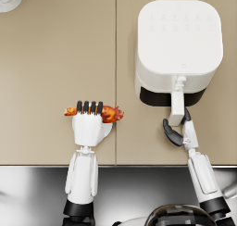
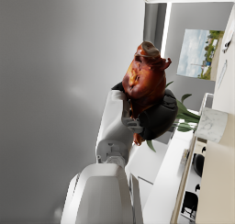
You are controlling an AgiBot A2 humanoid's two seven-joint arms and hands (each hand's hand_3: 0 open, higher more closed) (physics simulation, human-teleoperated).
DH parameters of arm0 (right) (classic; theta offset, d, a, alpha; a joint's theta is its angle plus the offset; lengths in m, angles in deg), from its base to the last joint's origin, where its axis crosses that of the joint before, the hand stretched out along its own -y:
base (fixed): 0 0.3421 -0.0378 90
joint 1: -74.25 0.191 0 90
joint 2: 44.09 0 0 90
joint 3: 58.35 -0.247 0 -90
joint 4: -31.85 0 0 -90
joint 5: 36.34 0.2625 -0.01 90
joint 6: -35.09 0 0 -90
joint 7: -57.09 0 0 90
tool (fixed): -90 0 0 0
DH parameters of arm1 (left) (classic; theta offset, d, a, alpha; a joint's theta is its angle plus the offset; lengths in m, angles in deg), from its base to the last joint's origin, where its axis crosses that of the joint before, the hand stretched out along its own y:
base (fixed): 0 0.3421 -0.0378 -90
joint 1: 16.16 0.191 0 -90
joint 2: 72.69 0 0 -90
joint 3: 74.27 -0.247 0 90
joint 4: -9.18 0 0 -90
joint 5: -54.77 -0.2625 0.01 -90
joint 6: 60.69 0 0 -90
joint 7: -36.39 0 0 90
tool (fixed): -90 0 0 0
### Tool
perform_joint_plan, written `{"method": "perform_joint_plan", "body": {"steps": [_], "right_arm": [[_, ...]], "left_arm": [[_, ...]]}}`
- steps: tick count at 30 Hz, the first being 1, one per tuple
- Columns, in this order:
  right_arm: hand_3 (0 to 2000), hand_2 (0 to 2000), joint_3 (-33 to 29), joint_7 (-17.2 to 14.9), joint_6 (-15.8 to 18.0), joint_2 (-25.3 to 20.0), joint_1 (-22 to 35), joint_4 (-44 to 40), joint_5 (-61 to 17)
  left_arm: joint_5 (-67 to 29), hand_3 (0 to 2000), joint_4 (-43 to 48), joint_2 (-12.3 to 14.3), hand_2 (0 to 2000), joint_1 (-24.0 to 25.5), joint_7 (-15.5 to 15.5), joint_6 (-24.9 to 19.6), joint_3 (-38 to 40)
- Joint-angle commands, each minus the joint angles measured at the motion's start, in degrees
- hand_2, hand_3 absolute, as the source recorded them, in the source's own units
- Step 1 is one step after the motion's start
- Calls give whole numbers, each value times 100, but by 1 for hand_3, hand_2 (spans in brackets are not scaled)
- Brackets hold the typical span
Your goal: Pick up the drumstick and place it into the air fryer
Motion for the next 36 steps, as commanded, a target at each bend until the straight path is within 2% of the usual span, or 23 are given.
{"method": "perform_joint_plan", "body": {"steps": [1, 3, 6, 9, 10, 13, 16, 17, 20, 24, 27, 28, 35, 36], "right_arm": [[1307, 2000, 224, -7, -184, -114, 267, 80, -1], [1960, 2000, 357, -22, -278, -100, 250, 266, -3], [2000, 2000, 871, -27, 112, 154, 31, 811, -12], [2000, 2000, 1360, -48, 53, 642, -216, 1420, -21], [2000, 2000, 1574, -32, 132, 870, -301, 1674, -22], [2000, 2000, 2412, 104, 813, 1490, -256, 2234, -20], [2000, 2000, 3231, 168, 1217, 1958, -87, 2674, -16], [2000, 2000, 3024, 200, 1135, 1825, -355, 2753, -14], [2000, 2000, 3222, 189, 989, 2028, -493, 3096, -10], [2000, 2000, 3220, 195, 798, 2031, -865, 3518, 1], [2000, 2000, 3224, 192, 646, 1931, -1139, 3786, 6], [2000, 2000, 2758, 185, 604, 4273, -841, 3300, 7], [2000, 2000, 2877, 85, 478, 4439, -1051, 3502, 6], [2000, 2000, 2886, 75, 463, 4440, -1062, 3503, 5]], "left_arm": [[0, 2000, -118, 39, 2000, -135, 0, 0, 25], [0, 2000, -177, 60, 2000, -171, -1, -1, 51], [1, 2000, -115, 87, 2000, -207, -1, 3, 40], [1, 2000, 18, 95, 2000, -162, 0, 4, 7], [1, 2000, 100, 105, 2000, -172, 0, 8, -37], [2, 2000, 266, 136, 2000, -216, -2, 15, -48], [3, 2000, 460, 171, 2000, -277, -2, 16, -30], [3, 2000, 522, 173, 2000, -258, -2, 15, -39], [752, 2000, 692, 198, 2000, -280, -1, 16, -108], [1686, 2000, 896, 264, 2000, -362, 0, 10, -268], [1975, 2000, 1107, 348, 2000, -455, 1, 13, -475], [2022, 2000, 1134, 384, 2000, -493, 2, 11, -547], [2130, 2000, 863, 916, 2000, -1109, 0, 14, -1091], [2133, 2000, 763, 1098, 2000, -1192, 0, 10, -1183]]}}
